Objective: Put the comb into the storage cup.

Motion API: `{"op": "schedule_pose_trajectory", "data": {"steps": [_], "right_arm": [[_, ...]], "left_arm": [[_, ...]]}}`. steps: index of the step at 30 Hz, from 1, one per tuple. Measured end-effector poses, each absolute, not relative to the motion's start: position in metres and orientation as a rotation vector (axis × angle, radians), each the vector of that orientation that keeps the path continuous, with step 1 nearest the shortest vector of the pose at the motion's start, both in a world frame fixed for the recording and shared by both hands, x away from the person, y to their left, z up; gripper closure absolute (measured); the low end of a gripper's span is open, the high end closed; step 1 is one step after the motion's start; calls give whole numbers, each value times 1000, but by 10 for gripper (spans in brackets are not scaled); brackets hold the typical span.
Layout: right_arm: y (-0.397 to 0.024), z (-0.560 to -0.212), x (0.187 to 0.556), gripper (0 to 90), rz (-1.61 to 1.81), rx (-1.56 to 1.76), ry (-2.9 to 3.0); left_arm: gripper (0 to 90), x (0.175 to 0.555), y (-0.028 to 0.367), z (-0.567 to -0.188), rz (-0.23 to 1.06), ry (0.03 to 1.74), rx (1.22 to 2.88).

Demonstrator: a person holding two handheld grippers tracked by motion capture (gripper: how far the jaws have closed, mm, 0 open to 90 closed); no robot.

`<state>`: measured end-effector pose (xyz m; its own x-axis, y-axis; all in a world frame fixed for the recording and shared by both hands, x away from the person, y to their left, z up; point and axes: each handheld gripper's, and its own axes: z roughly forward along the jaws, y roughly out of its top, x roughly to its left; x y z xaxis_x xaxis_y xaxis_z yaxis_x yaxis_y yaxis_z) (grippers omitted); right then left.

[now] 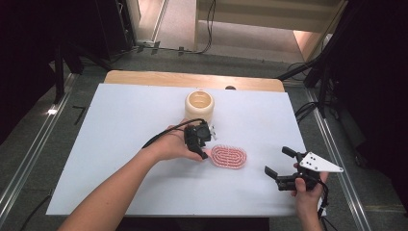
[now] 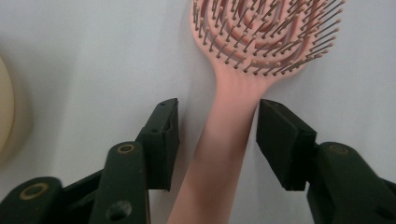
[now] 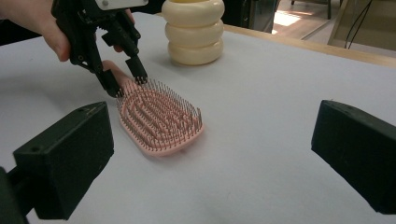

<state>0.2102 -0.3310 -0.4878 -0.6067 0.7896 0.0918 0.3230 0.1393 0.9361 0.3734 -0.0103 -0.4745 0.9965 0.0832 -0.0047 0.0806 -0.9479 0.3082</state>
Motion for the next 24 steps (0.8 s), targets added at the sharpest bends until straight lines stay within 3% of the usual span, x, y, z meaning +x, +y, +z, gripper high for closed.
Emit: {"op": "schedule_pose_trajectory", "data": {"steps": [24], "right_arm": [[-327, -489, 212, 0, 1466, 1057, 2016]], "left_arm": [[646, 376, -27, -476, 6, -9, 2934]]}}
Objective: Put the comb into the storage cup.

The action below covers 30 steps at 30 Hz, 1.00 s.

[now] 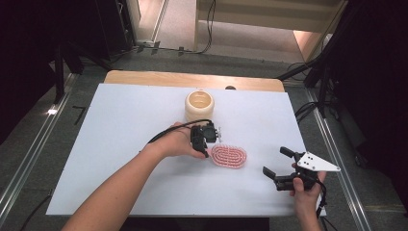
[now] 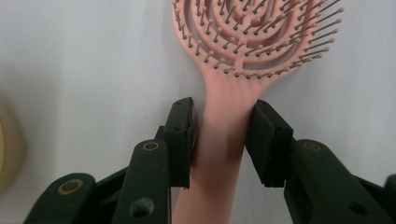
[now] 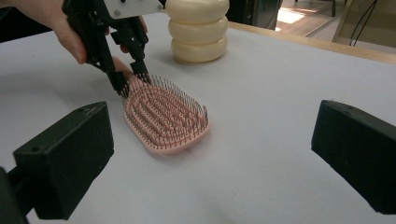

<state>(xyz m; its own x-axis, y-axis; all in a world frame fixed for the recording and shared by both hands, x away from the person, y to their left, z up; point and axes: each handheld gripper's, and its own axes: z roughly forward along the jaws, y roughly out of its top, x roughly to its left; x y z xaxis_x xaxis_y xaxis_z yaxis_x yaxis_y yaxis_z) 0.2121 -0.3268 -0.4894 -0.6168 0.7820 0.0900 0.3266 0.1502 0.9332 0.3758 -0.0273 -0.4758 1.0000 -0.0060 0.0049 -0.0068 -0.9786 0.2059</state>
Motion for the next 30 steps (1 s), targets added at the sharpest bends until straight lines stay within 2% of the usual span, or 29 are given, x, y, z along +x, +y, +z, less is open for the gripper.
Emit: {"op": "schedule_pose_trajectory", "data": {"steps": [6, 30], "right_arm": [[-325, -490, 213, 0, 1463, 1058, 2026], [-316, -491, 218, 0, 1481, 1118, 2049]], "left_arm": [[699, 372, -27, -476, 29, -63, 2930], [707, 366, -24, -475, 104, -30, 2905]]}}
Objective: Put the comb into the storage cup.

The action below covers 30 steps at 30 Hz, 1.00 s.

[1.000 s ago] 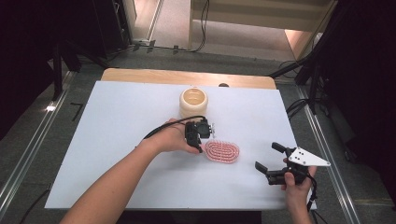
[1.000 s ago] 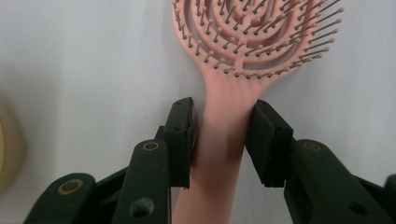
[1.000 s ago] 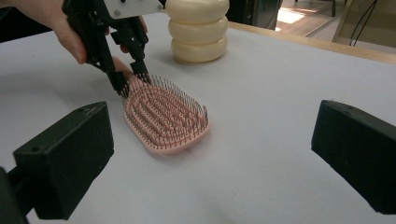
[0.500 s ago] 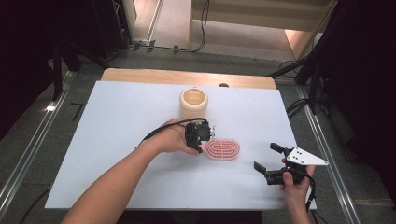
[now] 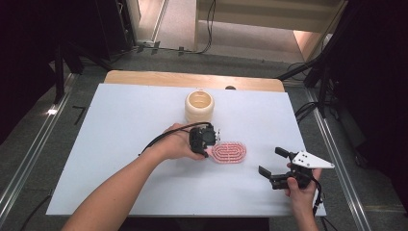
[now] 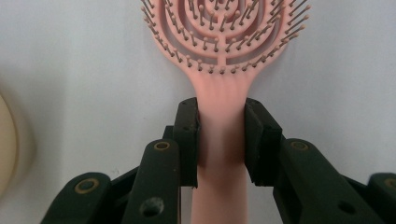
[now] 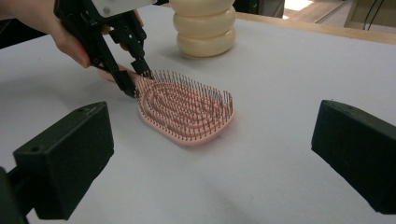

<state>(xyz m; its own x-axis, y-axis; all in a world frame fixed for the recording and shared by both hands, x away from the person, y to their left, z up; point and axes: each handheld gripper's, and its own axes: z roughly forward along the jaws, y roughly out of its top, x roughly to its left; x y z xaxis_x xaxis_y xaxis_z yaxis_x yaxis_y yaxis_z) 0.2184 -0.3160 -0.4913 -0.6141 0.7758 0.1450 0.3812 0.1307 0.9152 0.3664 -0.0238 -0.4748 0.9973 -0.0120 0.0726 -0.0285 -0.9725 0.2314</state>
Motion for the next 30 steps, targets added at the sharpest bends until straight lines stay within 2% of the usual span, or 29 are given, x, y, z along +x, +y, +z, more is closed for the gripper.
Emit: {"op": "schedule_pose_trajectory", "data": {"steps": [5, 11, 30], "right_arm": [[-313, -491, 221, 0, 1468, 1143, 2054], [-308, -491, 225, 0, 1456, 1160, 2069], [-294, -489, 240, 0, 1495, 1306, 2025]], "left_arm": [[707, 360, -24, -474, 164, -9, 2912], [707, 361, -18, -473, 109, 88, 2867], [708, 363, -2, -472, 133, 215, 2730]]}}
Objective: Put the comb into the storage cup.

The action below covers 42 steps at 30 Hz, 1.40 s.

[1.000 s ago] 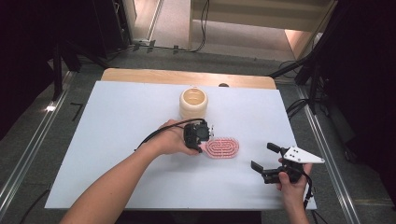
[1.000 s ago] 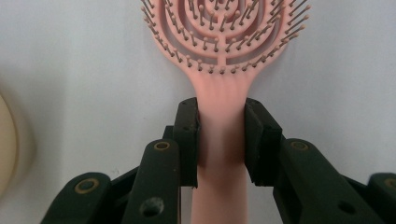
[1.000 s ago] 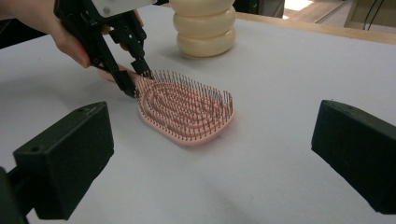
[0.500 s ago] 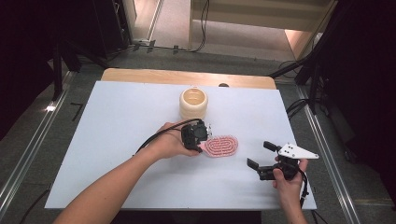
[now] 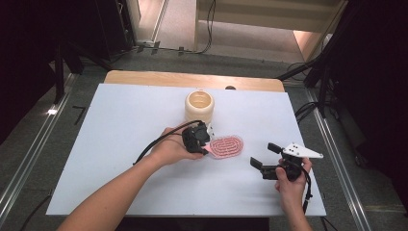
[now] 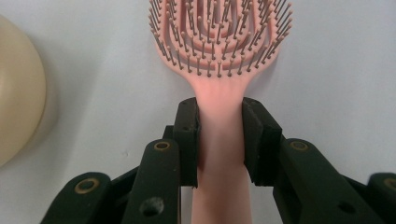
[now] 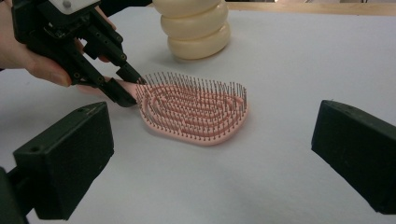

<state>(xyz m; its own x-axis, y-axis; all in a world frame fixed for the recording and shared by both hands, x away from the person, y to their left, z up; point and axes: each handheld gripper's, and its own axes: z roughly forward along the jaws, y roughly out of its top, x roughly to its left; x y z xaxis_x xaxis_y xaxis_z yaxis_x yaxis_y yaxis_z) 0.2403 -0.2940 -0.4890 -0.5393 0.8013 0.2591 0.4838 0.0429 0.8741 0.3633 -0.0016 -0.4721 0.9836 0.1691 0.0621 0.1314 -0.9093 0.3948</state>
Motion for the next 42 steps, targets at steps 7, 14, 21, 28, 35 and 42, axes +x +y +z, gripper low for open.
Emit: {"op": "schedule_pose_trajectory", "data": {"steps": [7, 14, 21, 28, 35, 42], "right_arm": [[-285, -489, 246, 0, 1528, 1335, 2021], [-281, -490, 247, 0, 1527, 1332, 2037], [-282, -492, 247, 0, 1525, 1330, 2039], [-284, -494, 245, 0, 1523, 1332, 2032], [-289, -493, 243, 0, 1531, 1337, 2027], [-290, -493, 243, 0, 1535, 1342, 2025]], "left_arm": [[708, 363, 0, -469, 111, 226, 2723], [701, 362, -2, -479, 33, 206, 2788], [565, 367, -7, -478, -16, 235, 2809], [604, 369, -21, -476, -3, 224, 2887], [696, 364, -30, -475, 45, 174, 2937], [709, 362, -31, -474, 64, 182, 2943]]}}
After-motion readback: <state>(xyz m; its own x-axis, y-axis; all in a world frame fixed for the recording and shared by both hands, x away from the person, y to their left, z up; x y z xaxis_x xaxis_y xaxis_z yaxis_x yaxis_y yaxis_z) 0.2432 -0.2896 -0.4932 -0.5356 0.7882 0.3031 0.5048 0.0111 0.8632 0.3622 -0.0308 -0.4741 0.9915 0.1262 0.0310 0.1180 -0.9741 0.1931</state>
